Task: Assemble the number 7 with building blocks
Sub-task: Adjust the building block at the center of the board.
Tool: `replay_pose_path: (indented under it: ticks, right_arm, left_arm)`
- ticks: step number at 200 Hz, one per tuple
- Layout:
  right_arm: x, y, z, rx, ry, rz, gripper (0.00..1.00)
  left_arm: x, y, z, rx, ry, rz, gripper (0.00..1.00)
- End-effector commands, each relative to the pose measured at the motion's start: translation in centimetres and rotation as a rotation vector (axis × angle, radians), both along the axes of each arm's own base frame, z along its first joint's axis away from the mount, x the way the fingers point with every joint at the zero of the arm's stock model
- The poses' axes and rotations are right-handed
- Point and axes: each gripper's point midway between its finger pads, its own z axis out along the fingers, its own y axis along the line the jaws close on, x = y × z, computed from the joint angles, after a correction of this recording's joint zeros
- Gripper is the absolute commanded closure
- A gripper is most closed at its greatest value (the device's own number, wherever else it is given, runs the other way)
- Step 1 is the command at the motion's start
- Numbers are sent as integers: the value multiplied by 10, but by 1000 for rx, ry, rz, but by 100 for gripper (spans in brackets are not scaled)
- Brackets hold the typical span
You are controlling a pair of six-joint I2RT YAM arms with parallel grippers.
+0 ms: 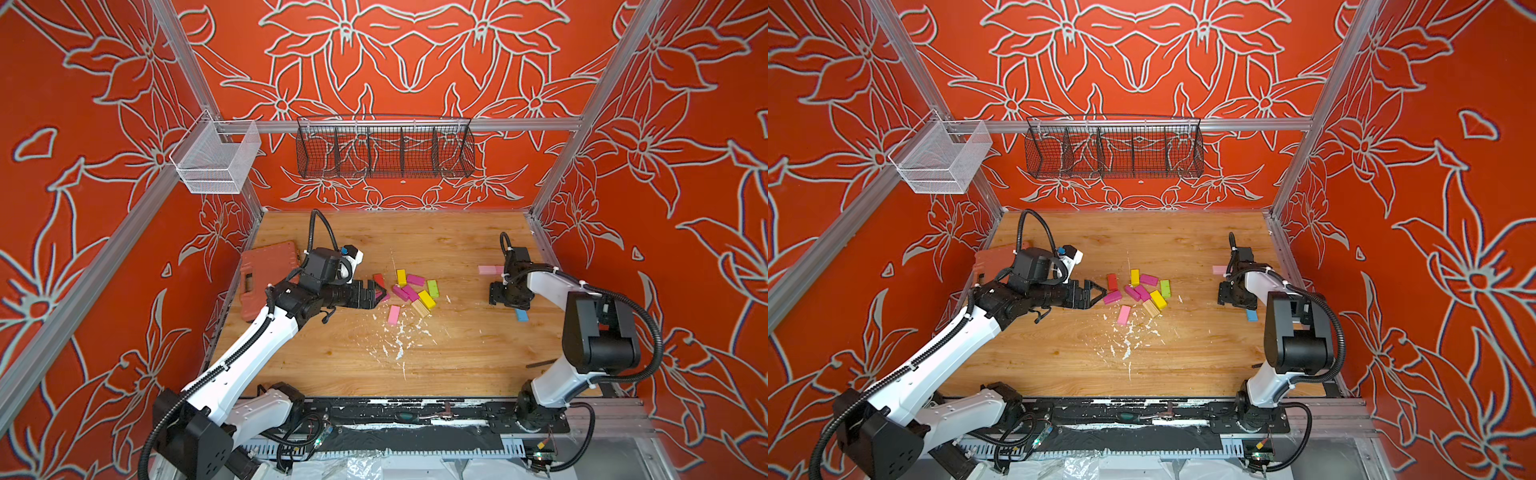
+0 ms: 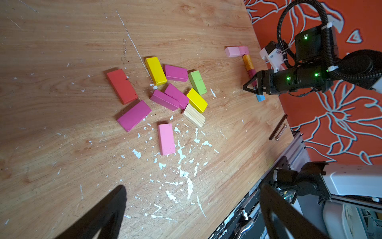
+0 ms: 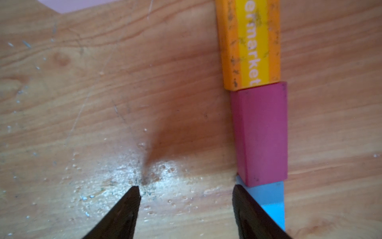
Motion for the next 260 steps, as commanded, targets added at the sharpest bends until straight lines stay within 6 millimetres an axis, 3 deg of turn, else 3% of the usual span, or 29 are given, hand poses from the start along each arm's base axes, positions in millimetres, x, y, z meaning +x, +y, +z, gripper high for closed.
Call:
replay_pose_path:
  ticks: [1,36,74,140,198,260]
  right_arm:
    - [-2,-1,-3,5,1,-2,26]
    - [5,7,6,49,-48,25,27]
    - [15,37,31,192,-184,97,27]
    - [14,89,77,335,-310,209,27]
    - [23,147,82,346,-284,352,27]
    - [39,194,49,328,-228,429,28]
  left_arm:
    - [-1,-3,10,-12,-34,-16,2]
    - [-1,-2,11,-12,-39,-16,2]
    - [0,-2,12,-13,-44,-15,2]
    - [-4,6,10,15,-26,24,2]
    - [-9,9,1,57,41,41,2]
    - [-12,14,-17,85,84,77,2]
